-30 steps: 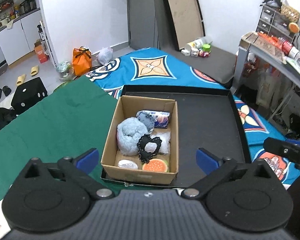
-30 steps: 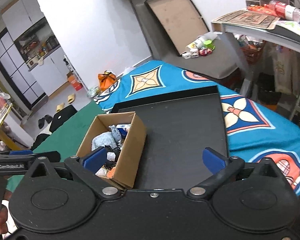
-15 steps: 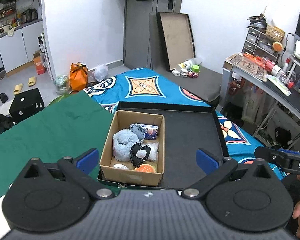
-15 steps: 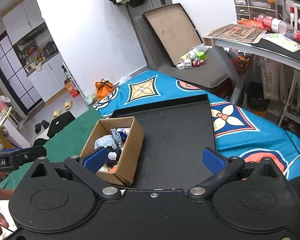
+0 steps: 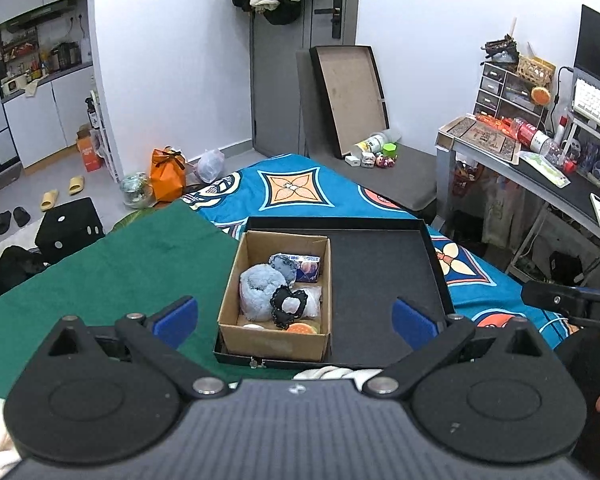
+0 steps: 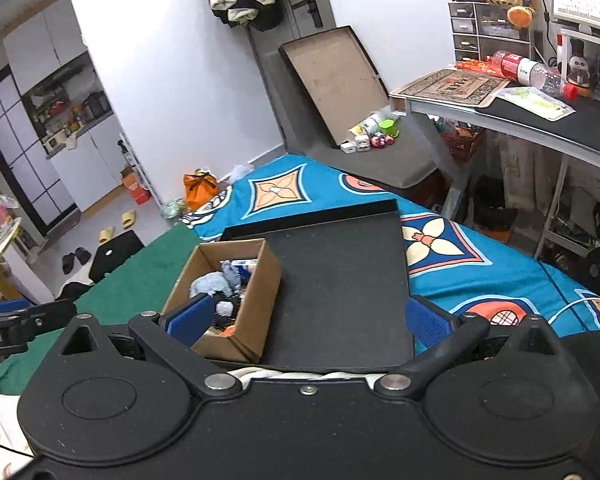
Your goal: Organize soft objects
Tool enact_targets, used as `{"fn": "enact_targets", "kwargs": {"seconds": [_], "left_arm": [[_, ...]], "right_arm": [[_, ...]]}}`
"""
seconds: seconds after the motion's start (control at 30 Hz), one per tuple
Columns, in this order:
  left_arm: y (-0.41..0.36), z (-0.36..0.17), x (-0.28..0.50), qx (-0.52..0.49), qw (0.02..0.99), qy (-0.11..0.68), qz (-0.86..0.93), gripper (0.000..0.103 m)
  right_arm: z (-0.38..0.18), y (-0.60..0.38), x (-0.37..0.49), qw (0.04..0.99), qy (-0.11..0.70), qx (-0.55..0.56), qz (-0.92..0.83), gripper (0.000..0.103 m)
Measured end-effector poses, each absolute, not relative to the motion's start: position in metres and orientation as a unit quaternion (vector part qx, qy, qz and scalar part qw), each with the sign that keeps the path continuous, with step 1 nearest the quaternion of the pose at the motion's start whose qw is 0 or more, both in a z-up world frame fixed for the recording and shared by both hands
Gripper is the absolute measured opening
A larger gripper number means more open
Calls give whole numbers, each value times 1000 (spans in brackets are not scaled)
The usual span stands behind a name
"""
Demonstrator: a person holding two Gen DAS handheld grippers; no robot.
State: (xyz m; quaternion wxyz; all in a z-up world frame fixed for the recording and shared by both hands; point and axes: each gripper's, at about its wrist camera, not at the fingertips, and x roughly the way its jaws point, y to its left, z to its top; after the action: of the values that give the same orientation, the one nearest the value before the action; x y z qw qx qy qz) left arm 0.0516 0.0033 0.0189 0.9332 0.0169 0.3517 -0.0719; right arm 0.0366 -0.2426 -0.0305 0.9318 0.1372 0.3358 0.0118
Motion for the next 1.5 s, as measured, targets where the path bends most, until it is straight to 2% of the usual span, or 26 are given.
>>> {"fn": "enact_targets", "kwargs": {"seconds": [0.53,1.5], "left_arm": [[22,35,16,9,942,330,-58,103],[18,35,0,13,942,331,-45,103]], "right_arm": [[-16,-235,6,940,318,123,2,103],[-17,-231,-14,939,320,126,15,103]]}}
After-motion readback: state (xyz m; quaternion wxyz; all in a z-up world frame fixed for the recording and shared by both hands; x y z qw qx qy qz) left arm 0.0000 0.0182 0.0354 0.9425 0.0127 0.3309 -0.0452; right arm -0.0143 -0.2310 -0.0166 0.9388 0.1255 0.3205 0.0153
